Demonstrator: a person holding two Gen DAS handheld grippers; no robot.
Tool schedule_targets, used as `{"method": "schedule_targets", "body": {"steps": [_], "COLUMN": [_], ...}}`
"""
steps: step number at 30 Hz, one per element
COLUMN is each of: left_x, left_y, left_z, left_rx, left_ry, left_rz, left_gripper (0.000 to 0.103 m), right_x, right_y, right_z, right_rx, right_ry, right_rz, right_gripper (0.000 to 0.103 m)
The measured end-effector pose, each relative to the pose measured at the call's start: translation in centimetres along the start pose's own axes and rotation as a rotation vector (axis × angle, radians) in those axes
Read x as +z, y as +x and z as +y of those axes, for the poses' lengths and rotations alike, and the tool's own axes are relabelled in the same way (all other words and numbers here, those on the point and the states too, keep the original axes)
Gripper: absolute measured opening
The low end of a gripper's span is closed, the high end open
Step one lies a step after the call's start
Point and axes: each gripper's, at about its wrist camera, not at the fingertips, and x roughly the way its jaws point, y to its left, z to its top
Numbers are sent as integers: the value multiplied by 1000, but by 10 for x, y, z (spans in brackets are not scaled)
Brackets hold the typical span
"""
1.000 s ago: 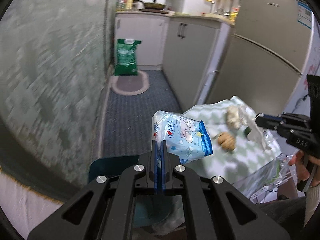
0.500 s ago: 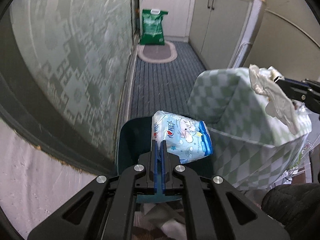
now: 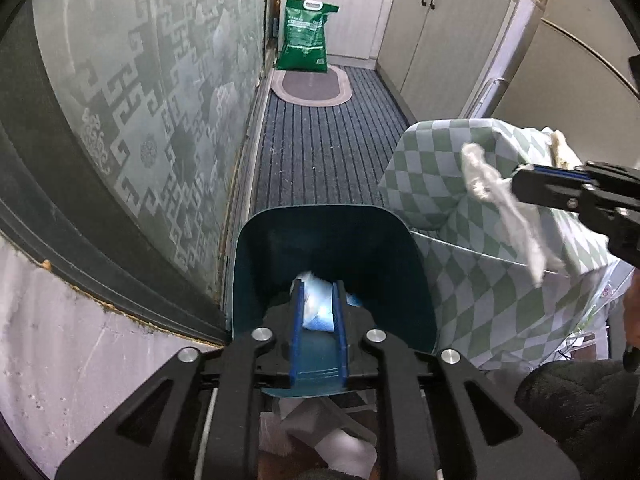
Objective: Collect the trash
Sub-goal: 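Open the left gripper over the bin while the right gripper drops the white tissues in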
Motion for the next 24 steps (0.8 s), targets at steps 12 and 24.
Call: {"method": "schedule_targets", "body": {"steps": [12, 24], "left_x": [3, 5], "left_y": [-15, -20], "left_z": [-3, 3], "left_rx": [-22, -22], "left_ry": [0, -5], "left_rz": [-48, -82], "left_gripper": [16, 20], "right_x": [-3, -15], "right_y": [35, 69], "right_z": [7, 16], "right_rx": [-2, -6], "right_ry": [-6, -7], "right_rz": [93, 212], "right_gripper": [6, 6]}}
